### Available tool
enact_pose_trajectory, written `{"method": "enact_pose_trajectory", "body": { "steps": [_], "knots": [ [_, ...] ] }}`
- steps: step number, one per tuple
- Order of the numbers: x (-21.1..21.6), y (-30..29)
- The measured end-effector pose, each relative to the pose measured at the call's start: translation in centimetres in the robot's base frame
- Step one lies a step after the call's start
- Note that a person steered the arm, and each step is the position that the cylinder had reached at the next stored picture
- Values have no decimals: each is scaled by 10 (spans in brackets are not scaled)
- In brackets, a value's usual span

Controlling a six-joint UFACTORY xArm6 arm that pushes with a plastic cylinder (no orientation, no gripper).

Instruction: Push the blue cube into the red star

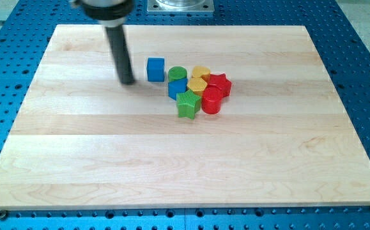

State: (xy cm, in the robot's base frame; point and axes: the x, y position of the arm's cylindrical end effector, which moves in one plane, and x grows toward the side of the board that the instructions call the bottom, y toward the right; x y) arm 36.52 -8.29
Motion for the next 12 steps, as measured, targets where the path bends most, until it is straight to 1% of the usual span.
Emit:
{"method": "enact_pose_trajectory", "body": {
  "steps": [1, 2, 3, 4, 5, 6, 7, 8, 9, 10, 11, 12],
  "knots": [
    [-25, 56],
    [-44, 14],
    [-53, 47],
    [-44, 134],
    [-43, 152],
    [-63, 156],
    [-50, 168],
    [-17, 168],
    [-24, 193],
    [-18, 266],
    [23, 280],
    [41, 249]
  ]
}}
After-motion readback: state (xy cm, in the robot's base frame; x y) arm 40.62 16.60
